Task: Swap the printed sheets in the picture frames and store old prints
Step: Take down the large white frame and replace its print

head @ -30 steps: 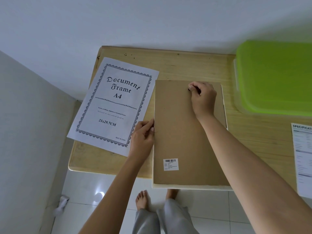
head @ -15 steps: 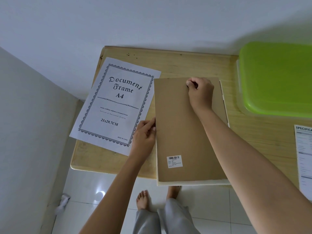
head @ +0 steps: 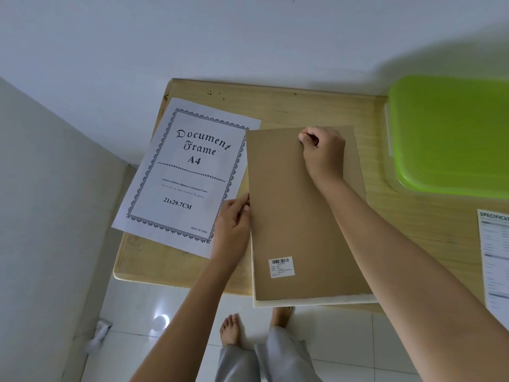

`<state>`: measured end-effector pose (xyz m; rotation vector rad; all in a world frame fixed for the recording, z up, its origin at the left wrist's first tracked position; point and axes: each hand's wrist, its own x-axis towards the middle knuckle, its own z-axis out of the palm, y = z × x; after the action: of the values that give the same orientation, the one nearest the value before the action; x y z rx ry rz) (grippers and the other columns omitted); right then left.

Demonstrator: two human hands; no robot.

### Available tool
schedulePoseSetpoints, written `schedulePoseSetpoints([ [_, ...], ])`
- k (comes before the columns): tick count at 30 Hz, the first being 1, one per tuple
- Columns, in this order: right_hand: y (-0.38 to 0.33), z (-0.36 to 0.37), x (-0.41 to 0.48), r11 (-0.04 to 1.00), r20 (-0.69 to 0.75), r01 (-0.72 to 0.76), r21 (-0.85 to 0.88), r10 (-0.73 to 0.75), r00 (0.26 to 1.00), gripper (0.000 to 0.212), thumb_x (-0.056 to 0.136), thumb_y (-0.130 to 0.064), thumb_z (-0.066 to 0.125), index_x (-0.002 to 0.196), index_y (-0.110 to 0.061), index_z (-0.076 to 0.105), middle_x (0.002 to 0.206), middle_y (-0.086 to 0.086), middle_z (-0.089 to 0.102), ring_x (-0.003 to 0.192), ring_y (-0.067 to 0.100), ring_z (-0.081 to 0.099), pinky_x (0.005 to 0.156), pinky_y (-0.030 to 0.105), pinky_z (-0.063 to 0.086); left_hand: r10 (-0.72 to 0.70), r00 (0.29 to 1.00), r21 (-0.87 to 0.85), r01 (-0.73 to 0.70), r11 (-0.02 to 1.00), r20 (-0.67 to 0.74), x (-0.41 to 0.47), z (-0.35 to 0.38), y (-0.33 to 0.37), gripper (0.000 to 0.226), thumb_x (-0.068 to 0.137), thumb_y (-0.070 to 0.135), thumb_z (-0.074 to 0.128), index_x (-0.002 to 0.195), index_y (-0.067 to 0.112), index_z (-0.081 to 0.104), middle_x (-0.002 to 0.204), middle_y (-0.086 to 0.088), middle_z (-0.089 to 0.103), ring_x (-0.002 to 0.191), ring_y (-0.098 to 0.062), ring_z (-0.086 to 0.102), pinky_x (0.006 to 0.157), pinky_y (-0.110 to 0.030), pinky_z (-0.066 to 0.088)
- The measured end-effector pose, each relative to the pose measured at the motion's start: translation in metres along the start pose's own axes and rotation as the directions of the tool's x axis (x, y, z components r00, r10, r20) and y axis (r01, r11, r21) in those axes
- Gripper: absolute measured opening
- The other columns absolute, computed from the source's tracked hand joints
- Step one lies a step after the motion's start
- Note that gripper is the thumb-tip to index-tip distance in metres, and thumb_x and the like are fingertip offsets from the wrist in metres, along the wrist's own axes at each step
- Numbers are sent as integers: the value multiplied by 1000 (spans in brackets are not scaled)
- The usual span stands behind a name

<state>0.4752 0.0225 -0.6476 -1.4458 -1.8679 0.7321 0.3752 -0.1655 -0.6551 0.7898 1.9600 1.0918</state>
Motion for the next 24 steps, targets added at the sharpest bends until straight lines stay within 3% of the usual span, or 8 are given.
schedulePoseSetpoints([
  [6,-3,1,-3,1000,-28,28,9,-28,999,12,83,-10,60,79,-5,70,81,7,70,85,29,58,78,37,44,31,999,-82,-33,996,-23,2,5,8,40,94,24,52,133,21,47,119,10,48,100,7,53,90,-17,41],
  [12,-2,1,-5,999,-65,23,25,-21,998,10,82,-10,61,78,-7,69,81,5,69,85,26,57,78,36,43,55,997,-187,-65,980,-58,9,15,3,46,81,29,61,125,29,48,128,2,50,117,-9,52,99,-28,43],
  [16,0,2,-7,999,-54,16,31,-14,998,8,81,-9,63,79,-7,70,82,7,69,84,26,58,77,30,42,7,994,-226,-32,974,-112,10,22,3,45,77,26,58,121,24,48,124,-1,53,117,-15,51,100,-34,43],
  [22,9,-18,-20,998,34,22,55,-24,999,18,83,-7,61,99,-7,70,94,10,67,90,23,60,83,28,46,-21,993,-213,-4,977,-112,11,25,2,42,88,11,56,129,18,46,128,-1,49,119,-15,49,101,-32,41],
  [24,18,-35,-31,999,-2,24,39,-23,1000,22,86,-8,60,106,-6,67,98,10,66,92,21,59,85,28,47,-13,994,-209,-10,978,-110,11,24,1,41,89,9,55,128,20,46,127,-1,50,118,-14,49,102,-34,42],
])
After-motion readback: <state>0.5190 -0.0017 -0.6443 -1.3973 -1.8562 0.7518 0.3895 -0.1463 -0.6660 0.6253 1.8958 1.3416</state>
